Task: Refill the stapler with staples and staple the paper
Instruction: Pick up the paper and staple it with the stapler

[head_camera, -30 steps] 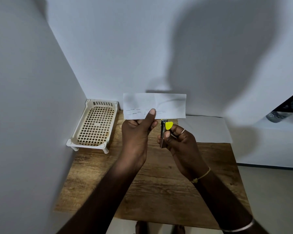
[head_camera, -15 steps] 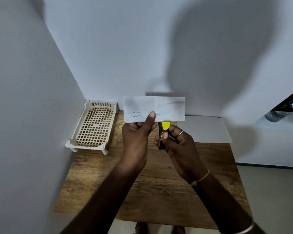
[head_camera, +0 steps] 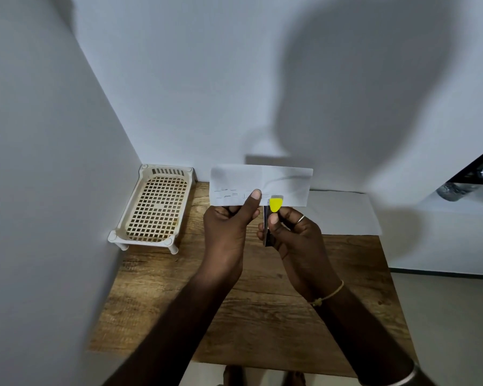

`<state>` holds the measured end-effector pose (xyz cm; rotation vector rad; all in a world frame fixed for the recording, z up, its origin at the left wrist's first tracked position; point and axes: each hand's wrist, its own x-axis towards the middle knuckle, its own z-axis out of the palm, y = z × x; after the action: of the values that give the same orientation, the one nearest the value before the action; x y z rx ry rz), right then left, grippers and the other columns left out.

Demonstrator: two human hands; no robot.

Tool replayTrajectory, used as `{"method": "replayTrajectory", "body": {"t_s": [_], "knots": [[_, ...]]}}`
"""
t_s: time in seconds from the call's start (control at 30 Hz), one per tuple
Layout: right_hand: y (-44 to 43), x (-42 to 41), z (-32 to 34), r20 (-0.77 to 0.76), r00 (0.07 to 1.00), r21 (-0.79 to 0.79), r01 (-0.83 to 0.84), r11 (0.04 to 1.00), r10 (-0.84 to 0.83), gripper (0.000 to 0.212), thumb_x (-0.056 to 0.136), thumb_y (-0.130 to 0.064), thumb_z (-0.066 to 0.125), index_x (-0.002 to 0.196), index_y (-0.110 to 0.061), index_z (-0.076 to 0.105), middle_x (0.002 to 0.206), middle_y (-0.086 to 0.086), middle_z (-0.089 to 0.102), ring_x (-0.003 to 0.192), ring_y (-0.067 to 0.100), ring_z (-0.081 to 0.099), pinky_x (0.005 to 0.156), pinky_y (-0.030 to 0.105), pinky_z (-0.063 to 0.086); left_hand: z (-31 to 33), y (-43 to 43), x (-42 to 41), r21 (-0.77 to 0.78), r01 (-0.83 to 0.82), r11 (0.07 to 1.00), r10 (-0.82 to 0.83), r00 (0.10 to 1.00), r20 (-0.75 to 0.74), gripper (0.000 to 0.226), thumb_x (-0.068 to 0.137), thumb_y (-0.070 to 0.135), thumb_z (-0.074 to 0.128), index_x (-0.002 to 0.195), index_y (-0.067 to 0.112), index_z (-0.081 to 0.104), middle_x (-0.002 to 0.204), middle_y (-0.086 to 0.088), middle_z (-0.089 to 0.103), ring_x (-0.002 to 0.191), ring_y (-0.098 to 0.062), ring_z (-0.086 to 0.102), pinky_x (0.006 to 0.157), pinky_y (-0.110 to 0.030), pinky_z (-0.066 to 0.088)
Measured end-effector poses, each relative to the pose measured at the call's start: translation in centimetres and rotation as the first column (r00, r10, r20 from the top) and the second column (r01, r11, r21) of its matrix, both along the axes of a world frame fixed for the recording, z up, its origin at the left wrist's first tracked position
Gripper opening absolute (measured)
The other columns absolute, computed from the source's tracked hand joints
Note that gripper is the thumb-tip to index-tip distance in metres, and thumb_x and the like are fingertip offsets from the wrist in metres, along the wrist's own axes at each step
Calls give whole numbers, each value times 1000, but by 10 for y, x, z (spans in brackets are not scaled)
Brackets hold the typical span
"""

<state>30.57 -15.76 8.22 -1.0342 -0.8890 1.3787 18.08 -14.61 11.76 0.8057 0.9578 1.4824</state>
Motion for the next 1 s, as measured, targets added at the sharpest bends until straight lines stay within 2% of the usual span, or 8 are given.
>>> {"method": "replayTrajectory", "body": {"t_s": [0.1,0.3,0.5,0.6,0.73,0.87,0.93,1.0], "knots": [[-1,-1,-1,-21,1000,4,22,1000,-22,28,90,-23,70,112,-5,73,91,12,69,83,27,61,80,41,53,-1,-2,0,-7,-1,1000,1,1000,-8,19,90,10,75,84,28,78,71,8,70,82,-18,69,79,-35,57],[-2,-1,0,-58,998,-3,31,1000,-31,27,88,-21,72,106,-1,73,94,14,69,84,27,62,79,39,54,-5,-4,0,0,0,1000,0,1000,10,26,89,12,77,98,36,79,93,2,79,91,-16,74,76,-30,58],[-4,-2,1,-63,997,-1,38,999,-38,20,85,-20,72,98,-5,75,87,11,70,80,23,64,78,40,56,-11,-3,0,-28,17,999,-15,998,56,22,89,13,77,101,31,80,95,-1,78,89,-16,73,74,-29,57],[-4,-3,3,-72,997,-5,41,999,-41,17,84,-18,73,96,-6,76,86,8,71,79,23,65,77,39,57,-15,-3,-1,-43,22,999,-19,997,73,19,89,14,78,103,26,79,94,-2,78,89,-18,73,77,-31,57],[-4,-2,3,-68,995,-25,73,997,-75,8,86,-9,73,92,-5,76,82,7,73,76,23,66,76,40,57,-21,-2,-1,-69,29,997,-23,996,88,19,88,16,79,103,8,73,84,-2,75,86,-21,71,81,-38,56],[-3,-2,3,-66,991,-61,112,992,-116,22,75,-17,79,93,-3,75,81,10,74,74,21,69,73,36,58,-21,-4,3,-52,74,996,-68,990,120,33,84,23,84,113,9,74,112,-18,76,105,-31,73,90,-43,59],[-2,-2,3,-61,991,-74,118,990,-123,17,77,-13,79,91,-4,76,78,10,74,73,20,70,71,35,58,-22,-4,6,-38,84,996,-80,992,98,40,79,24,88,110,3,75,112,-24,74,109,-36,72,94,-49,58],[-3,-3,2,-64,990,-86,123,989,-129,5,82,-3,76,86,-6,77,74,9,73,70,20,70,72,37,57,-25,-2,6,-23,74,997,-73,996,45,42,78,20,90,104,-8,73,103,-31,73,99,-38,73,92,-53,57]]}}
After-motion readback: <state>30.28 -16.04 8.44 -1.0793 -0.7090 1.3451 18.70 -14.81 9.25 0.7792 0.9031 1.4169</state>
